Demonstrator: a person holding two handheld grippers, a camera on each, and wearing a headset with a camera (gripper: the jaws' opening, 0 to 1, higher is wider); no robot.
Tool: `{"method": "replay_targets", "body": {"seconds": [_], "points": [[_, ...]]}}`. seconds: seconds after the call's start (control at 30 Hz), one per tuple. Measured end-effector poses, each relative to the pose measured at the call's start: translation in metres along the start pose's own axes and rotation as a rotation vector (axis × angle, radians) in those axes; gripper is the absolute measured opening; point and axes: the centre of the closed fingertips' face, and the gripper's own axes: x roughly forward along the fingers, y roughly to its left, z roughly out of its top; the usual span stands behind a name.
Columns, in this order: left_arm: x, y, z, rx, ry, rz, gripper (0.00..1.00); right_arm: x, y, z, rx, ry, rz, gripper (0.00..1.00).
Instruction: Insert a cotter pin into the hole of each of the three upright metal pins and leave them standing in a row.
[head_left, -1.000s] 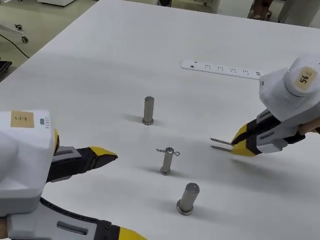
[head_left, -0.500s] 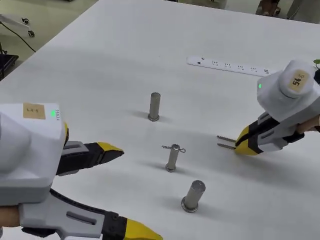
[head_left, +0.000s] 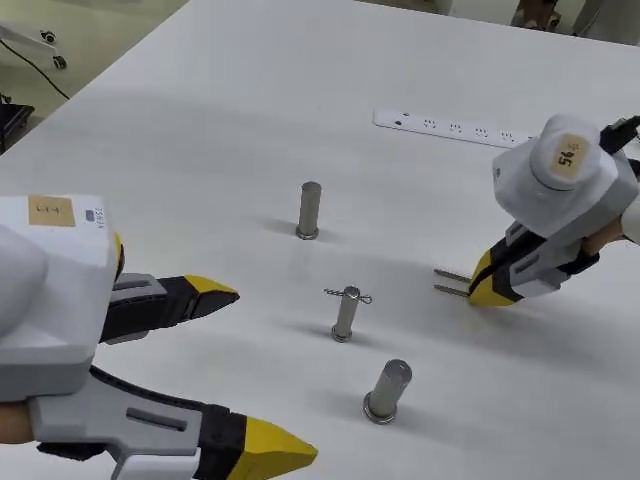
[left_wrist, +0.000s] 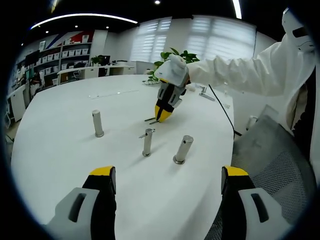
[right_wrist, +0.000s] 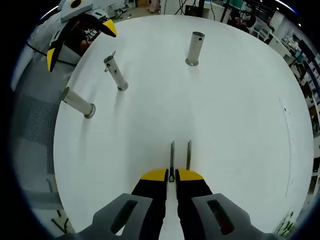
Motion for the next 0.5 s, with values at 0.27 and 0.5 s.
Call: {"method": "replay_targets", "body": {"seconds": [0.27, 0.5], "points": [[-0.002, 0.0009, -0.0054, -0.007, 0.009, 0.011, 0.85, 0.0009, 0.0025, 0.0003, -0.1, 0.07, 0.02, 0.01], [-0.0053, 0.0012, -0.0061, -0.013, 0.005, 0.016, 0.85, 0.0004, 0.0012, -0.0012, -0.077, 0.083, 0.033, 0.01]]}}
